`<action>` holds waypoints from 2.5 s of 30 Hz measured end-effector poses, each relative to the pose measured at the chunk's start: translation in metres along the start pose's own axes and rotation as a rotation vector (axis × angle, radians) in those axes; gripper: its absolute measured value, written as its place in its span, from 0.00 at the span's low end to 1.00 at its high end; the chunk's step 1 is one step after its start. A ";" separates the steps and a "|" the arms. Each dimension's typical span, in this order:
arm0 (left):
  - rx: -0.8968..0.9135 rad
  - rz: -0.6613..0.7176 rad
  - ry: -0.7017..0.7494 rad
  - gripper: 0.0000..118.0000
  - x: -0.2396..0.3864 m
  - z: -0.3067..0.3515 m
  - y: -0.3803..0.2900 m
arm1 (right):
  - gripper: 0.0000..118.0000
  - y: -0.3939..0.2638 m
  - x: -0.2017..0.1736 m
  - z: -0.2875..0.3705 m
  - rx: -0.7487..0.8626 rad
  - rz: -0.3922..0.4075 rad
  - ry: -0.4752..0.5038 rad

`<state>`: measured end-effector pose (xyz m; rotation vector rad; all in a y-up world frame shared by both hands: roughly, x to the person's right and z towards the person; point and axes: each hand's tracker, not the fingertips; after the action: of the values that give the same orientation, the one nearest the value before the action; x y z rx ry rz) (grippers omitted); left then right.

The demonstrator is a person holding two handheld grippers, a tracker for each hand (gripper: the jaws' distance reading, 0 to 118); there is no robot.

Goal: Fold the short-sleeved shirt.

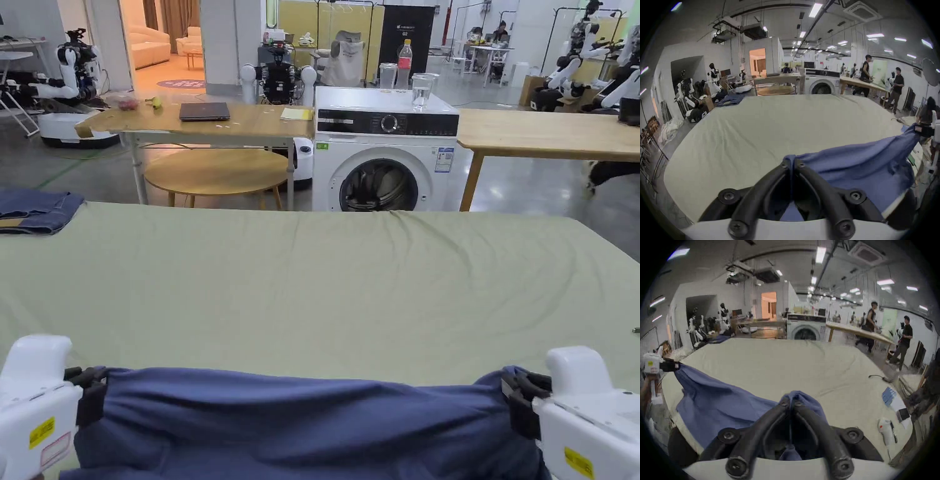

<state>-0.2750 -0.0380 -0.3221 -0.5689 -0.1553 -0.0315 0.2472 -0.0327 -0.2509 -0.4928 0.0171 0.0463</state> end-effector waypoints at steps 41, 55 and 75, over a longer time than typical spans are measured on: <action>0.220 -0.081 -0.030 0.00 0.099 0.040 0.006 | 0.00 -0.007 -0.084 0.030 0.291 -0.047 -0.007; 0.200 -0.071 -0.021 0.00 0.093 0.037 -0.004 | 0.00 -0.006 -0.076 0.040 0.335 -0.052 -0.033; -0.094 0.296 0.017 0.00 -0.046 0.019 -0.098 | 0.00 -0.029 -0.116 0.030 0.247 -0.010 0.074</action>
<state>-0.3303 -0.1113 -0.2612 -0.6809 -0.0522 0.2453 0.1330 -0.0490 -0.2072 -0.2474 0.0919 0.0153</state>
